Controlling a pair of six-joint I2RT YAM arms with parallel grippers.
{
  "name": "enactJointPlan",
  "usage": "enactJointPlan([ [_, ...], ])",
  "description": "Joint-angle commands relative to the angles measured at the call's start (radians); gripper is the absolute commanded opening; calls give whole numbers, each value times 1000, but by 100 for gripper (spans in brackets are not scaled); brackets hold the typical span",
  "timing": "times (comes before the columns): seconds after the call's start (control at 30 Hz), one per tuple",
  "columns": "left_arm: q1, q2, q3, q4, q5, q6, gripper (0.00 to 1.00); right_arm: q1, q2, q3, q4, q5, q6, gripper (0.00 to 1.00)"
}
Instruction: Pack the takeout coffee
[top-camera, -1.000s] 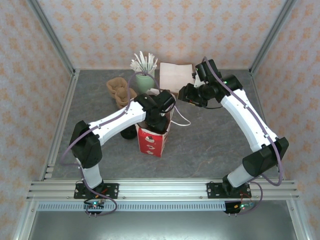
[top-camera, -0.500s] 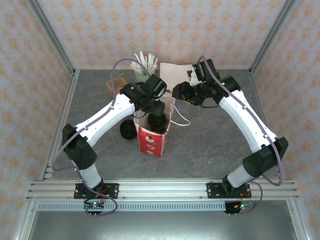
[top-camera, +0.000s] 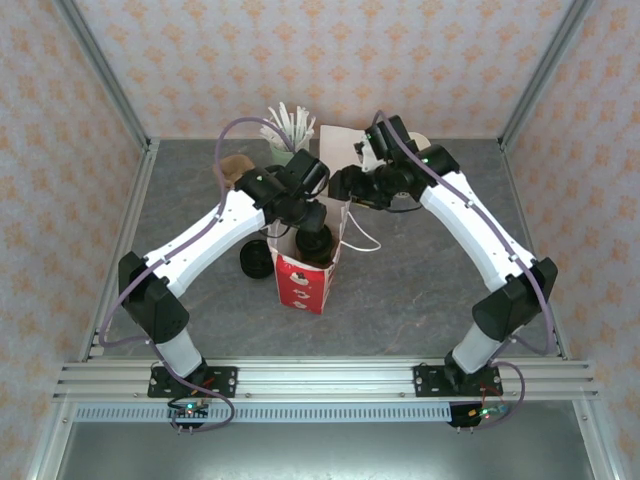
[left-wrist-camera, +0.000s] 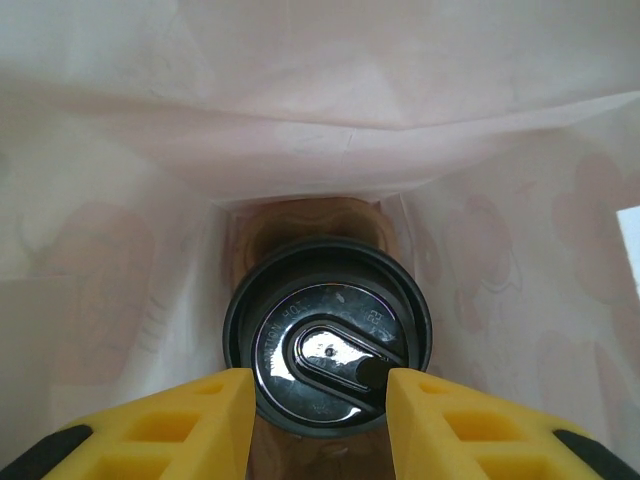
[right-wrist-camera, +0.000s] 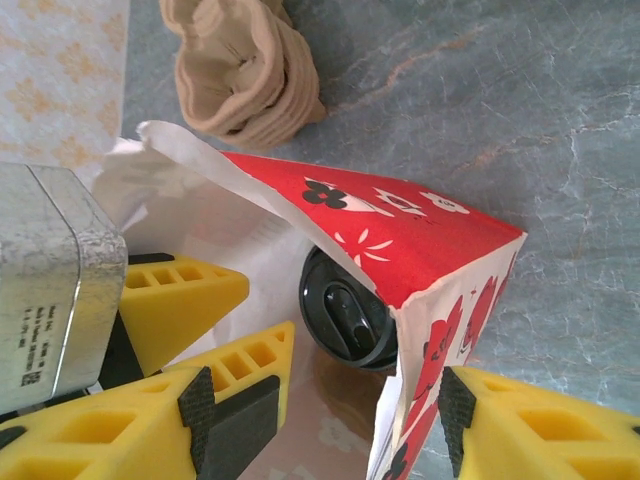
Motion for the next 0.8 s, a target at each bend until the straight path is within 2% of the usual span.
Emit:
enactJointPlan([
  [0.0, 16, -42, -26, 47, 9, -29, 40, 6, 13, 43, -76, 66, -46, 63],
  [0.13, 15, -71, -86, 97, 31, -38, 40, 7, 24, 36, -68, 82, -50, 61],
  [0.23, 10, -95, -152, 147, 37, -39, 38, 6, 37, 34, -48, 92, -46, 55],
  [0.33, 2, -108, -198, 175, 21, -21, 37, 6, 62, 52, -52, 97, -39, 53],
  [0.53, -31, -99, -224, 199, 9, 9, 34, 6, 98, 82, -52, 121, -37, 49],
  [0.77, -35, -58, -205, 228, 10, -5, 30, 7, 116, 101, -46, 105, -18, 28],
])
